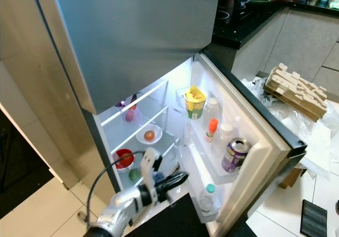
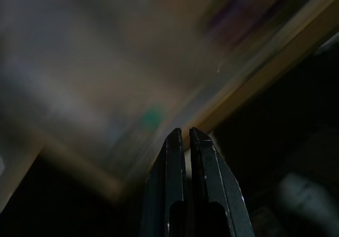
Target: Restocking fridge
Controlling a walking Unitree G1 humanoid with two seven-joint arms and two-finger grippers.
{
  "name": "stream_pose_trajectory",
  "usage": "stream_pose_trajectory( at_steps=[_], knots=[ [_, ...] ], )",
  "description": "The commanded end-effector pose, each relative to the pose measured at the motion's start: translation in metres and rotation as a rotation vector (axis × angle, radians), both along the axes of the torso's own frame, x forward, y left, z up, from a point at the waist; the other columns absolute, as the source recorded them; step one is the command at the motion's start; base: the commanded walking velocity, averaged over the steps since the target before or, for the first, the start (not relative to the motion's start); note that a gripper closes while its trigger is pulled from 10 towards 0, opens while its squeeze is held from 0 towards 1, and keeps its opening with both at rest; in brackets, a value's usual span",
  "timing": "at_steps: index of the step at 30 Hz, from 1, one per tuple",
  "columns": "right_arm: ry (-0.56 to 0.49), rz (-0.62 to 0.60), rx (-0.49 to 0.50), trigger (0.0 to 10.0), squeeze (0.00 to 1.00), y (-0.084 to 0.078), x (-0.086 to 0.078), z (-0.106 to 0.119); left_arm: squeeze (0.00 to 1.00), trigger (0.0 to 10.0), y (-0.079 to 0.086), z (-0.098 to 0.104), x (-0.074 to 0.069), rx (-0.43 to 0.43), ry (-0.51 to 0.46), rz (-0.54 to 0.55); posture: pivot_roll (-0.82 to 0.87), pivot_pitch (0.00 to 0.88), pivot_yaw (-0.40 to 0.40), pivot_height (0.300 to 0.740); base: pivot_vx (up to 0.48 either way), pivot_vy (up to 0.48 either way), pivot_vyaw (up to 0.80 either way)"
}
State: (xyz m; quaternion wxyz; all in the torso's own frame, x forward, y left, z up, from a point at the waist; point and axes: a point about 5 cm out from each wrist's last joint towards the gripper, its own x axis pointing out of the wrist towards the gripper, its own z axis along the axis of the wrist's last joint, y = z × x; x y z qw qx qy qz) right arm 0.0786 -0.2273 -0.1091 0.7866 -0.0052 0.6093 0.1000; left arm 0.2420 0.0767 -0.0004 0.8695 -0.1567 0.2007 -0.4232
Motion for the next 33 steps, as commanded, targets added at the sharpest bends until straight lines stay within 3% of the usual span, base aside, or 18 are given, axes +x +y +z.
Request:
stream_pose_trajectory(
  at_steps=[1, 2, 4, 7, 8, 9, 11, 13, 14, 16, 17, 18, 20, 21, 23, 25, 33],
  knots=[
    [0.017, 0.009, 0.008, 10.0, 0.00, 0.000, -0.004, -0.001, 0.00, 10.0, 0.020, -0.012, -0.004, 0.088, 0.024, 0.058, 0.04, 0.000, -0.025, 0.740, 0.000, 0.000, 0.00],
    [0.017, 0.009, 0.008, 10.0, 0.00, 0.000, -0.004, -0.001, 0.00, 10.0, 0.020, -0.012, -0.004, 0.088, 0.024, 0.058, 0.04, 0.000, -0.025, 0.740, 0.000, 0.000, 0.00],
    [0.011, 0.010, -0.011, 10.0, 0.00, -0.005, -0.003, 0.001, 0.00, 10.0, 0.040, -0.027, -0.014, 0.154, 0.086, 0.135, 0.05, 0.000, -0.026, 0.740, 0.000, 0.000, 0.00],
    [0.005, 0.009, -0.020, 10.0, 0.00, -0.007, -0.002, 0.001, 0.00, 10.0, 0.048, -0.034, -0.018, 0.191, 0.111, 0.170, 0.05, 0.000, -0.026, 0.740, 0.000, 0.000, 0.00],
    [-0.024, -0.010, -0.048, 10.0, 0.00, -0.013, 0.000, 0.003, 0.00, 10.0, 0.071, -0.051, -0.035, 0.267, 0.200, 0.269, 0.05, 0.000, -0.026, 0.740, 0.000, 0.000, 0.00],
    [-0.024, -0.010, -0.048, 10.0, 0.00, -0.013, 0.000, 0.003, 0.00, 10.0, 0.071, -0.051, -0.035, 0.267, 0.200, 0.269, 0.05, 0.000, -0.026, 0.740, 0.000, 0.000, 0.00],
    [-0.053, -0.019, -0.085, 10.0, 0.00, -0.019, 0.004, 0.005, 0.00, 10.0, 0.086, -0.064, -0.051, 0.323, 0.272, 0.333, 0.05, 0.000, -0.030, 0.740, 0.000, 0.000, 0.00],
    [-0.053, -0.019, -0.085, 10.0, 0.00, -0.019, 0.004, 0.005, 0.00, 10.0, 0.086, -0.064, -0.051, 0.323, 0.272, 0.333, 0.05, 0.000, -0.030, 0.740, 0.000, 0.000, 0.00],
    [-0.099, -0.008, -0.129, 10.0, 0.00, -0.019, 0.014, 0.007, 0.00, 10.0, 0.097, -0.075, -0.069, 0.371, 0.350, 0.377, 0.05, 0.000, -0.030, 0.740, 0.000, 0.000, 0.00],
    [-0.099, -0.008, -0.129, 10.0, 0.00, -0.019, 0.014, 0.007, 0.00, 10.0, 0.097, -0.075, -0.069, 0.371, 0.350, 0.377, 0.05, 0.000, -0.030, 0.740, 0.000, 0.000, 0.00],
    [-0.129, -0.004, -0.150, 10.0, 0.00, -0.018, 0.021, 0.008, 0.00, 10.0, 0.102, -0.080, -0.078, 0.393, 0.389, 0.395, 0.05, 0.000, -0.030, 0.740, 0.000, 0.000, 0.00],
    [-0.129, -0.004, -0.150, 10.0, 0.00, -0.018, 0.021, 0.008, 0.00, 10.0, 0.102, -0.080, -0.078, 0.393, 0.389, 0.395, 0.05, 0.000, -0.030, 0.740, 0.000, 0.000, 0.00],
    [-0.224, 0.000, -0.145, 10.0, 0.00, -0.016, 0.050, 0.016, 0.00, 10.0, 0.112, -0.089, -0.098, 0.437, 0.468, 0.434, 0.04, 0.000, -0.030, 0.740, 0.000, 0.000, 0.00],
    [-0.224, 0.000, -0.145, 10.0, 0.00, -0.016, 0.050, 0.016, 0.00, 10.0, 0.112, -0.089, -0.098, 0.437, 0.468, 0.434, 0.04, 0.000, -0.030, 0.740, 0.000, 0.000, 0.00],
    [-0.321, 0.028, -0.116, 10.0, 0.00, -0.013, 0.078, 0.027, 0.00, 10.0, 0.120, -0.095, -0.113, 0.465, 0.523, 0.467, 0.04, 0.000, -0.033, 0.740, 0.000, 0.000, 0.00],
    [-0.383, 0.065, -0.093, 10.0, 0.00, -0.010, 0.095, 0.035, 0.00, 10.0, 0.123, -0.098, -0.123, 0.478, 0.557, 0.484, 0.04, 0.000, -0.033, 0.740, 0.000, 0.000, 0.00],
    [-0.529, 0.177, -0.030, 10.0, 0.00, 0.007, 0.128, 0.052, 0.00, 10.0, 0.124, -0.104, -0.140, 0.504, 0.617, 0.490, 0.06, 0.000, -0.039, 0.740, 0.000, 0.000, 0.00]
  ],
)
